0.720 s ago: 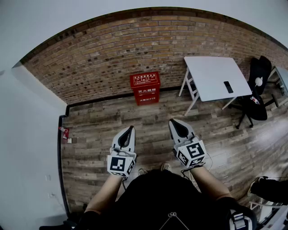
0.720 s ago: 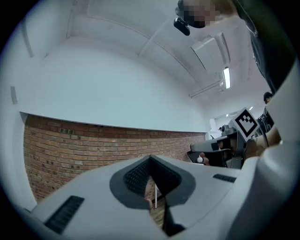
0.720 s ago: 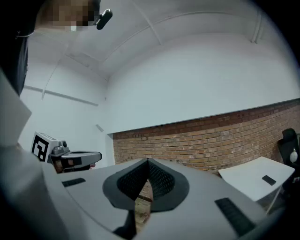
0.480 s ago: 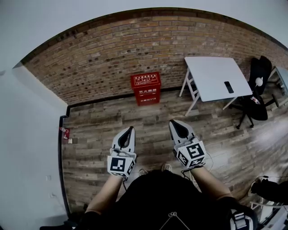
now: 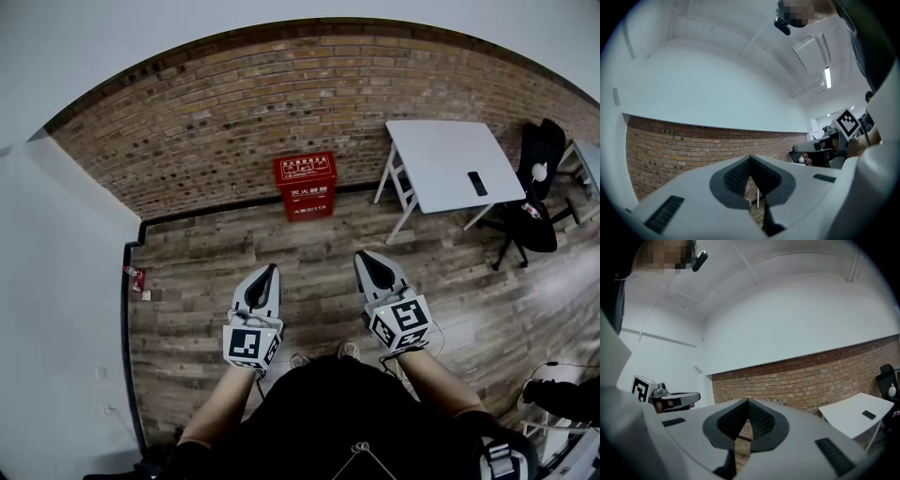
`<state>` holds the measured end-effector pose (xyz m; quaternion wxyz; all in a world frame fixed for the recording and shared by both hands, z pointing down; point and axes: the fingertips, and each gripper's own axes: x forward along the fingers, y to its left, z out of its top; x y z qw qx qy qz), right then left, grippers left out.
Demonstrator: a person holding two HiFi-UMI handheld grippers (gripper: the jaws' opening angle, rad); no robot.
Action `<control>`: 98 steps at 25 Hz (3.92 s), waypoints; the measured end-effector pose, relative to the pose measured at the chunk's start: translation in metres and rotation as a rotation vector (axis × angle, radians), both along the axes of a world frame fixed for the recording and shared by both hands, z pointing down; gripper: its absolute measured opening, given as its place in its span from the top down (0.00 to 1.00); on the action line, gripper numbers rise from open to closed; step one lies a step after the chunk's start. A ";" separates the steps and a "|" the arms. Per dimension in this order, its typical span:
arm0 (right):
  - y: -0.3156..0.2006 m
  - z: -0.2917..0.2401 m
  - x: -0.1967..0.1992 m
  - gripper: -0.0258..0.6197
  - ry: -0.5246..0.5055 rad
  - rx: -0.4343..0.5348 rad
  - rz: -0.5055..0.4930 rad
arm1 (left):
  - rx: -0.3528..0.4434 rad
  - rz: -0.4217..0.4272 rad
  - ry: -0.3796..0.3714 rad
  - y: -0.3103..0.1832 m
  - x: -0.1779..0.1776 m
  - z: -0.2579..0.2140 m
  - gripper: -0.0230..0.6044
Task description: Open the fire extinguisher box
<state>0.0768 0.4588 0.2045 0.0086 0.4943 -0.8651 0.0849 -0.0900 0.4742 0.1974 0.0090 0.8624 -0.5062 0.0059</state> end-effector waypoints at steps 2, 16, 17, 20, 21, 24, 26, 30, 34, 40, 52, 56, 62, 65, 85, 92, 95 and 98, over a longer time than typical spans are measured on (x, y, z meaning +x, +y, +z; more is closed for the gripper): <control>0.001 0.001 -0.003 0.93 0.002 -0.003 0.005 | 0.001 0.004 0.000 0.001 -0.003 0.000 0.88; 0.005 0.004 -0.035 0.93 -0.002 -0.014 0.053 | 0.012 0.037 0.022 0.002 -0.039 -0.002 0.88; 0.005 0.004 -0.039 0.93 -0.002 -0.014 0.054 | 0.012 0.040 0.023 0.002 -0.043 -0.002 0.88; 0.006 0.004 -0.052 0.93 0.002 -0.013 0.068 | 0.011 0.042 0.022 0.002 -0.059 0.001 0.88; 0.006 0.004 -0.055 0.93 0.007 -0.009 0.074 | 0.009 0.040 0.023 0.001 -0.064 0.003 0.88; 0.004 0.000 -0.059 0.93 0.011 0.010 0.105 | 0.000 0.034 0.029 -0.002 -0.079 0.004 0.88; 0.002 -0.005 -0.058 0.93 -0.004 0.021 0.131 | 0.001 0.035 0.029 -0.004 -0.085 0.004 0.88; -0.010 0.002 -0.052 0.93 -0.019 0.003 0.159 | -0.002 0.034 0.030 -0.015 -0.088 0.008 0.88; -0.031 0.016 -0.048 0.93 -0.019 -0.016 0.156 | -0.005 0.020 0.027 -0.035 -0.090 0.015 0.88; -0.114 0.025 -0.035 0.93 -0.037 -0.003 0.128 | -0.013 -0.033 0.025 -0.110 -0.086 0.026 0.88; -0.387 0.000 0.019 0.93 -0.012 0.034 -0.028 | 0.013 -0.166 0.004 -0.356 -0.026 0.004 0.88; -0.465 0.004 0.026 0.93 -0.023 0.002 -0.082 | 0.003 -0.236 0.004 -0.422 -0.021 -0.003 0.88; -0.530 0.016 0.020 0.93 -0.025 -0.029 -0.107 | -0.036 -0.271 0.001 -0.480 -0.029 0.008 0.88; -0.544 0.016 0.017 0.93 -0.016 -0.018 -0.092 | -0.053 -0.260 -0.005 -0.499 -0.037 0.013 0.88; -0.609 0.156 0.022 0.93 0.049 -0.155 0.016 | -0.215 -0.218 -0.052 -0.577 -0.076 0.161 0.88; -0.643 0.282 0.035 0.93 0.061 -0.233 0.065 | -0.244 -0.250 -0.031 -0.621 -0.085 0.273 0.88; -0.652 0.332 0.038 0.93 0.075 -0.238 0.073 | -0.247 -0.240 -0.033 -0.635 -0.083 0.321 0.88; -0.659 0.381 0.038 0.93 0.070 -0.241 0.067 | -0.254 -0.224 -0.052 -0.640 -0.078 0.370 0.88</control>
